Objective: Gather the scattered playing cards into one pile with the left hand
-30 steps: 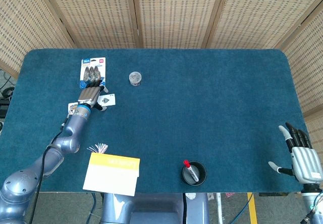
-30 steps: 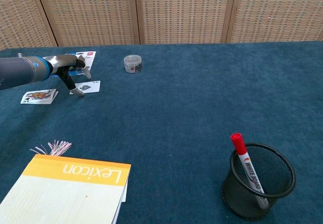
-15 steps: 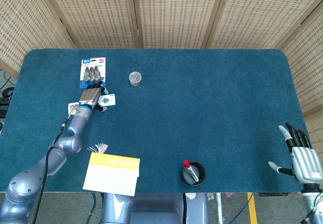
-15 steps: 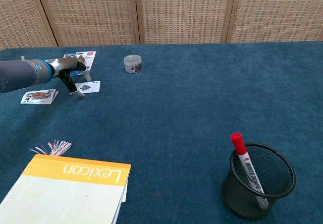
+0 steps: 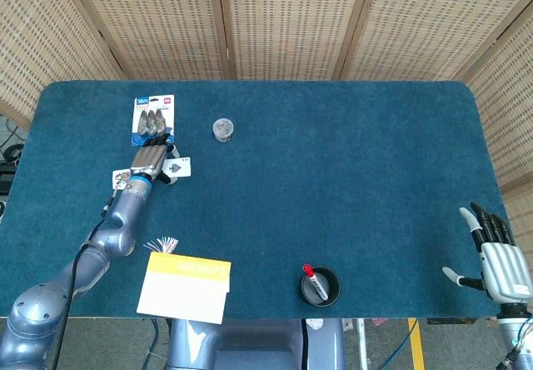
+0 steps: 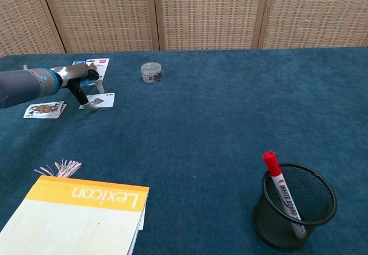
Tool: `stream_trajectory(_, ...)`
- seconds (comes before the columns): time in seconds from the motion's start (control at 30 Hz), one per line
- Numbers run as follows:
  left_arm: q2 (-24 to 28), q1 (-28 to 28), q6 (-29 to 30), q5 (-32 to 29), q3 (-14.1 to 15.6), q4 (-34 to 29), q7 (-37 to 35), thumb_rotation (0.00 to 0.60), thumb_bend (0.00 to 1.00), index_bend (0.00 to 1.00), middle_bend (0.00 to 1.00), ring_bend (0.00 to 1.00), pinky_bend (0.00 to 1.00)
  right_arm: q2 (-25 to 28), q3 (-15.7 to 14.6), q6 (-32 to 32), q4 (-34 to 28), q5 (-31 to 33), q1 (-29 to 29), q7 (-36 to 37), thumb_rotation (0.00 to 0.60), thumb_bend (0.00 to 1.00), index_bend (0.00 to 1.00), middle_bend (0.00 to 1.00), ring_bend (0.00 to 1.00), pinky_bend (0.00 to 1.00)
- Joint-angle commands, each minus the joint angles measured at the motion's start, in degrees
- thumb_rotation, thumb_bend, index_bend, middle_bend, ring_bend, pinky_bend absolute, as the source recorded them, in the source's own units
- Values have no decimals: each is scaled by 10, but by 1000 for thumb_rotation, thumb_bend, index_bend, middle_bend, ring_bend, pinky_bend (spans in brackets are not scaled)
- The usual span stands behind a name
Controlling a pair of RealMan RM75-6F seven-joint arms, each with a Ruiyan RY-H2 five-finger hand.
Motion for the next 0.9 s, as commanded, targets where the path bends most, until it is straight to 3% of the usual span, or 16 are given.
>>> stream_trajectory(0.03,-1,0,-2,0,-1,1,-1,600,270,560,0,0,0,0,0,0,0,0,0,0,600,156,0,0,0,0)
stream_trajectory(0.43,9,3,9,10,-2,-9,-3,600,265,559,0,0,0,1,0,-1,0,0,0,2,600,156,0,0,0,0)
stream_trajectory(0.9,70,33,27,32,12,-76,-9,600,260,559,0,0,0,2,0,-3,-3,4,1,-6,600,156,0,0,0,0)
